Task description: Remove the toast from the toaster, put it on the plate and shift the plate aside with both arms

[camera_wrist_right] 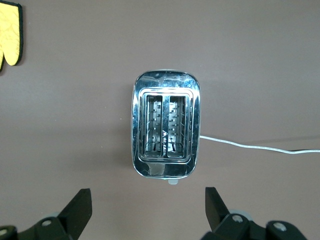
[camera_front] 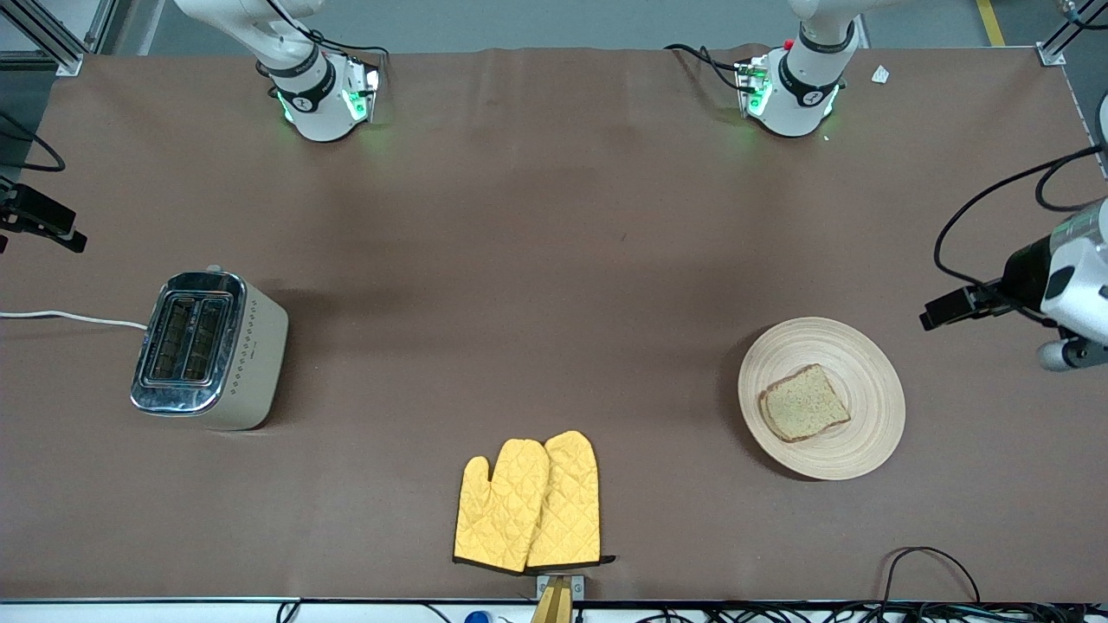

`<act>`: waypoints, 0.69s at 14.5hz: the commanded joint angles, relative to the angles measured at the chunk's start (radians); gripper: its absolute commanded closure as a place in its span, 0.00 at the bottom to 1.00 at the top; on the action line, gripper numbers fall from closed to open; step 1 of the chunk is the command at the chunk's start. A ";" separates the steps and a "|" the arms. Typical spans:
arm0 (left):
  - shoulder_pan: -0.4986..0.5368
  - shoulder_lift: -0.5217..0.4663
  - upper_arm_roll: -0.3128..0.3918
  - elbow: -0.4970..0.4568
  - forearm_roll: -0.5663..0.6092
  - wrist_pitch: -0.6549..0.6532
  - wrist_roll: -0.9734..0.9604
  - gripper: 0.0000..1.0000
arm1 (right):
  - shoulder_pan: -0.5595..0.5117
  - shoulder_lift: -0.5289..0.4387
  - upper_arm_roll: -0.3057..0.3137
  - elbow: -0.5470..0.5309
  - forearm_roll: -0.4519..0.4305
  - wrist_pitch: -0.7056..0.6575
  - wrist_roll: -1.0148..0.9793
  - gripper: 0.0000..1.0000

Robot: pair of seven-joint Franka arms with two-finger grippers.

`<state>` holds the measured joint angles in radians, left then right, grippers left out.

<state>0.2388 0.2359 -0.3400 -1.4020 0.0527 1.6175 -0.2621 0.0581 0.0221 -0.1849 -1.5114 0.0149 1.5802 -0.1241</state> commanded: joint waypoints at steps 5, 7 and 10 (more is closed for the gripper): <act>-0.208 -0.213 0.188 -0.144 0.012 -0.070 0.055 0.00 | 0.000 -0.008 0.005 0.013 -0.003 -0.002 0.000 0.00; -0.205 -0.245 0.187 -0.163 0.006 -0.074 0.058 0.00 | 0.002 -0.008 0.005 0.010 -0.003 -0.005 0.003 0.00; -0.199 -0.305 0.176 -0.206 -0.002 -0.082 0.083 0.00 | 0.002 -0.008 0.005 0.004 -0.003 -0.003 0.004 0.00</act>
<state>0.0406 -0.0075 -0.1674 -1.5528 0.0526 1.5370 -0.2081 0.0583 0.0221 -0.1819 -1.5002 0.0149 1.5794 -0.1242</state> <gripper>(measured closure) 0.000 0.000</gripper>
